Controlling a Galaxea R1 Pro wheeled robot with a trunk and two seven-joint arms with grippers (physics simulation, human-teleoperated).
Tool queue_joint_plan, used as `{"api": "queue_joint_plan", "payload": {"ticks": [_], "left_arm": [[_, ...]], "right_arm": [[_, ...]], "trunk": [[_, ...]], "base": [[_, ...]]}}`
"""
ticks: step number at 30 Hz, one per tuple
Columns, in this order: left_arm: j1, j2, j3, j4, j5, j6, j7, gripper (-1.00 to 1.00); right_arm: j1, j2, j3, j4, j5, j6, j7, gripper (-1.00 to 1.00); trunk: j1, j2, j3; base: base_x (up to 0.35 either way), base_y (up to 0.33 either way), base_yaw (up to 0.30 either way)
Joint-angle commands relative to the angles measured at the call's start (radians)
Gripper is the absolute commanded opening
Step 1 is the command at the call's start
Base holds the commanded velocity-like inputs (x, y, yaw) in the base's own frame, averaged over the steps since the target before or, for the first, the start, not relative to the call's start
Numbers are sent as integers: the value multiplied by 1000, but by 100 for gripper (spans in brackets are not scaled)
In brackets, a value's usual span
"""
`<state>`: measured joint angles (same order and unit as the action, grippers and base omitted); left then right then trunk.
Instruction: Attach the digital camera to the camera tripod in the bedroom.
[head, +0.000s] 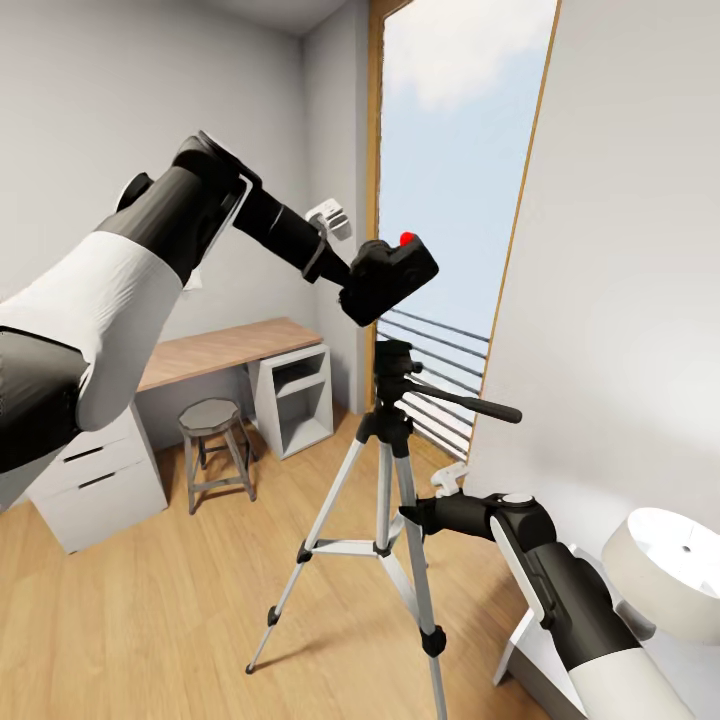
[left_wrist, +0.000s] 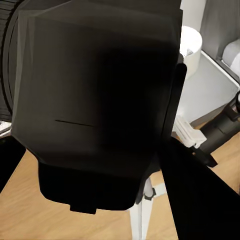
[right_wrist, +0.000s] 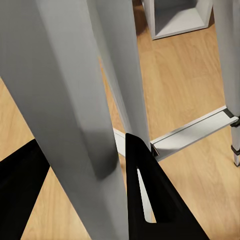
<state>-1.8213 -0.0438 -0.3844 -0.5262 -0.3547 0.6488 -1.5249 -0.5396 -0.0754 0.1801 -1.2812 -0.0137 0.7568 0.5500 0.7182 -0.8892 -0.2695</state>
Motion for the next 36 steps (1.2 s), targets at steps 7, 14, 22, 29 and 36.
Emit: {"api": "queue_joint_plan", "payload": {"ticks": [7, 14, 22, 29, 36], "left_arm": [[-30, -36, -7, 0, -157, 23, -22, -100], [-83, -69, -57, 99, -181, 21, -25, -100], [-131, -93, -185, 135, -182, 19, -29, -100], [-137, -102, -197, 134, -179, 16, -33, -100], [-137, -108, -197, 115, -173, 15, -34, -100]], "right_arm": [[0, -1, 1, 1, 28, 4, -1, -100], [0, -1, 1, 1, 28, 4, -1, -100], [0, 0, 1, 1, 26, 4, -1, -100], [0, 0, 1, 2, 26, 4, -1, -100], [0, 0, 1, 2, 25, 4, 0, -100]], "trunk": [[0, -1, -2], [0, -1, -2], [0, -1, -2], [0, -1, -2], [0, -1, -2]], "base": [[0, 0, 0], [0, 0, 0], [0, 0, 0], [0, 0, 0], [0, 0, 0]]}}
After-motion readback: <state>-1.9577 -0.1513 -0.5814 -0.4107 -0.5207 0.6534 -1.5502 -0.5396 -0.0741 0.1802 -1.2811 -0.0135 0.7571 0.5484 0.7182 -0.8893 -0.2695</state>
